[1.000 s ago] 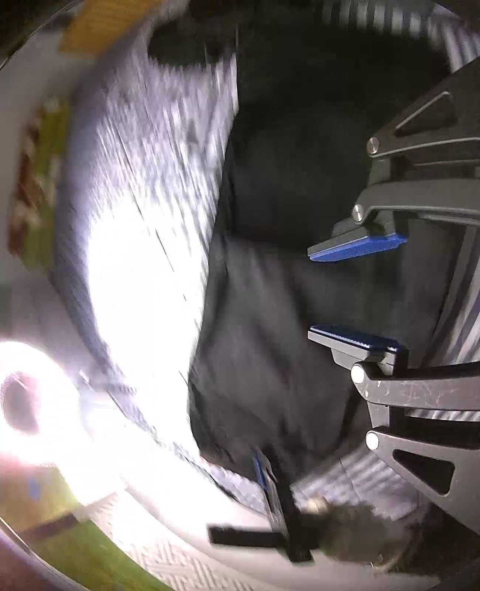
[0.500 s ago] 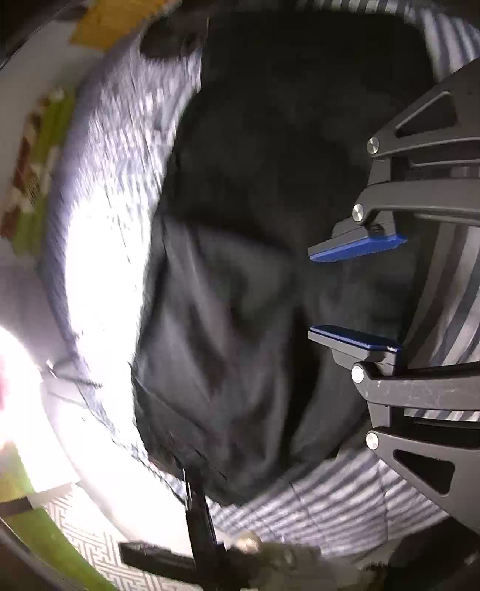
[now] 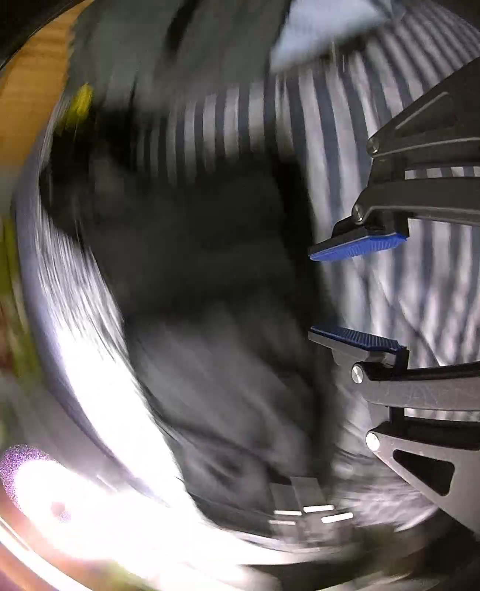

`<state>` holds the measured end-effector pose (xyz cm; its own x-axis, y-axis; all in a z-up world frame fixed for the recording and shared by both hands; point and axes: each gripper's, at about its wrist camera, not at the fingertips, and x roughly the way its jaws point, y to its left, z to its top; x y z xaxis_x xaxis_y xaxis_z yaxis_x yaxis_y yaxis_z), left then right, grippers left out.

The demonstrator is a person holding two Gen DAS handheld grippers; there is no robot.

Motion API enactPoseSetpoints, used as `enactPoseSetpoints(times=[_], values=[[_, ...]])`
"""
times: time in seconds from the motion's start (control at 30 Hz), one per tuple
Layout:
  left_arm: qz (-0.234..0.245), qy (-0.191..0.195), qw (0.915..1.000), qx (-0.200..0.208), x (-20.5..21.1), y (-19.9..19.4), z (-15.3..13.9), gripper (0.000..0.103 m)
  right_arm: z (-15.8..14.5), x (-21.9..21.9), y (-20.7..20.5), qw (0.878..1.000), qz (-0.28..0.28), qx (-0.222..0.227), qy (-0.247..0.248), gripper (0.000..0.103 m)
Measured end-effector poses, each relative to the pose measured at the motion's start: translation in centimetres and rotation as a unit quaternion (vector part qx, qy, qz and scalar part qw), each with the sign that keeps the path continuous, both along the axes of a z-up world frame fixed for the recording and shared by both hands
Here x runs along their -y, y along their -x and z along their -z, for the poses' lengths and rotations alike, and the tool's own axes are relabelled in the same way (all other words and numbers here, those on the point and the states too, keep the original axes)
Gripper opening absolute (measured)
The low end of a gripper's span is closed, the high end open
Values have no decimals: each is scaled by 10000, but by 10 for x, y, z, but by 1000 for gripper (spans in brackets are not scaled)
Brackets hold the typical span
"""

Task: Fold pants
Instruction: 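Grasp the black fabric with the right tool and smooth it flat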

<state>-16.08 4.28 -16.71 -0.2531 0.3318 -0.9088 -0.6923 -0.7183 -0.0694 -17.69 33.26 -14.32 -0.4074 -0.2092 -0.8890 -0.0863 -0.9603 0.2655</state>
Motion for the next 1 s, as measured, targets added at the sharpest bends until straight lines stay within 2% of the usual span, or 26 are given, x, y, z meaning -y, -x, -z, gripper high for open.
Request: enactPoseSetpoints(times=[0.1,0.13,0.2,0.3,0.47,0.63,0.7,0.83,1.0], values=[[72,-9,10000,61,-3,-5,-4,50,-1,-54,25,9966,642,82,504,44],[64,-1,9999,78,-2,-3,-5,50,-1,-63,33,9961,716,134,504,44],[21,-17,9999,104,2,0,-5,50,2,-74,45,9960,771,162,422,44],[-2,-128,9997,203,8,9,-4,50,15,-83,63,9952,663,298,650,44],[-36,-289,9992,284,15,14,-5,50,30,-71,58,9961,567,449,506,44],[-38,-585,9978,316,25,20,-18,50,26,-48,30,9983,15,509,267,43],[-85,-679,9971,341,26,22,-23,50,23,-53,26,9988,83,442,210,44],[-159,-697,9970,290,27,25,-29,50,30,-66,33,9971,420,453,450,44],[-220,-784,9961,346,29,32,-26,50,31,-40,44,9995,164,281,-19,46]])
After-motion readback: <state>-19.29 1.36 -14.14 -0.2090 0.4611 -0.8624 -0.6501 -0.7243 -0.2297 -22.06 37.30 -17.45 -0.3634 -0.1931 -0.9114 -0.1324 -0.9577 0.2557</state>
